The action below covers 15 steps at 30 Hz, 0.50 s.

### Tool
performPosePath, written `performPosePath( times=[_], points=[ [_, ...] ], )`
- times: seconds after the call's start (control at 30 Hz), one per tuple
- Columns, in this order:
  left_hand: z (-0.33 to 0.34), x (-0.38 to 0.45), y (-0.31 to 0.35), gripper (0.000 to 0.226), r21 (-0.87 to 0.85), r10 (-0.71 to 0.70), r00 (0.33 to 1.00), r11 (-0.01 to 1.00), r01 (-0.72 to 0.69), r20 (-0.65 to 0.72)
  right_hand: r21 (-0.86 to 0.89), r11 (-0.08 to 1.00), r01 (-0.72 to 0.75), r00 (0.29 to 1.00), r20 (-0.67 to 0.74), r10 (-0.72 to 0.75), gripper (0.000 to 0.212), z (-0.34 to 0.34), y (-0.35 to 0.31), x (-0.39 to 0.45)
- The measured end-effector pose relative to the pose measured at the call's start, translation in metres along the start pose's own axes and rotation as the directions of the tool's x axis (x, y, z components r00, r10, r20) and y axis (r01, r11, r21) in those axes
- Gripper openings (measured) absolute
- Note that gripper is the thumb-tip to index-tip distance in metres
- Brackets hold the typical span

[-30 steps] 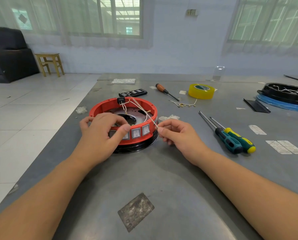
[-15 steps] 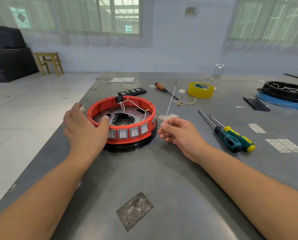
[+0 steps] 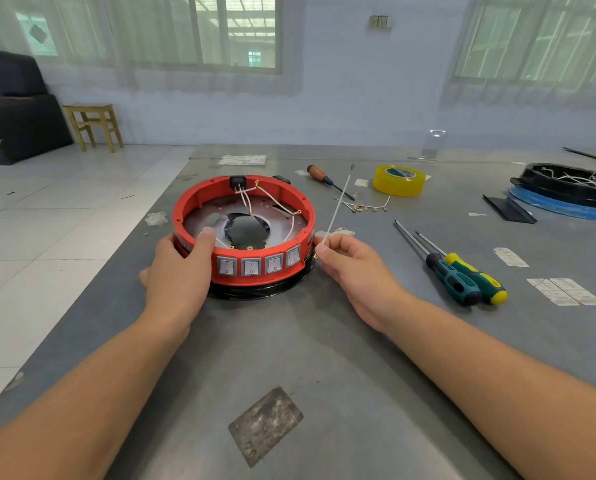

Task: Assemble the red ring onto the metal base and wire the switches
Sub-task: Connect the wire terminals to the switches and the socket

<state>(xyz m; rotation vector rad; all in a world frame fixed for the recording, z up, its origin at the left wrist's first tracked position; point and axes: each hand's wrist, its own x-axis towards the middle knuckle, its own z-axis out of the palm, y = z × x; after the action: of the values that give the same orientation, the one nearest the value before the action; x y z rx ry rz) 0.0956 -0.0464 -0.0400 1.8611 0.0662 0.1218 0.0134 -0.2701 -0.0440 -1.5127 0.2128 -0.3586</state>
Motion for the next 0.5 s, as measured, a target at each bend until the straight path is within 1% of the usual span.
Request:
performPosePath(
  times=[0.1,0.2,0.27,0.37,0.5],
  points=[
    [-0.0008,-0.0025,0.0032,0.081,-0.039,0.069,0.997,0.997,-0.068,0.018,0.081,0.997,-0.013,1.000,-0.003,0.014,0.026,-0.0020,-0.0022,-0.0013],
    [0.0008,-0.0029,0.0005,0.079,-0.078,0.089,0.996,0.993,-0.086,0.025,0.155,0.988,-0.023,1.000,0.001,0.023,0.026,-0.0031,-0.0041,-0.0024],
    [0.0023,-0.0012,-0.0022,0.073,-0.138,0.088,0.995,0.987,-0.082,0.040,0.213,0.977,-0.034,0.999,0.001,0.035,0.025,-0.0031,-0.0073,-0.0037],
    [0.0043,0.0009,-0.0050,0.064,-0.242,0.123,0.989,0.965,-0.101,0.079,0.275,0.961,-0.039,0.999,-0.018,0.046,0.025,-0.0035,-0.0091,-0.0038],
    [0.0052,-0.0004,-0.0043,0.072,-0.316,0.177,0.980,0.938,-0.141,0.088,0.315,0.949,-0.031,0.998,-0.046,0.048,0.023,-0.0047,-0.0085,-0.0035]
  ],
)
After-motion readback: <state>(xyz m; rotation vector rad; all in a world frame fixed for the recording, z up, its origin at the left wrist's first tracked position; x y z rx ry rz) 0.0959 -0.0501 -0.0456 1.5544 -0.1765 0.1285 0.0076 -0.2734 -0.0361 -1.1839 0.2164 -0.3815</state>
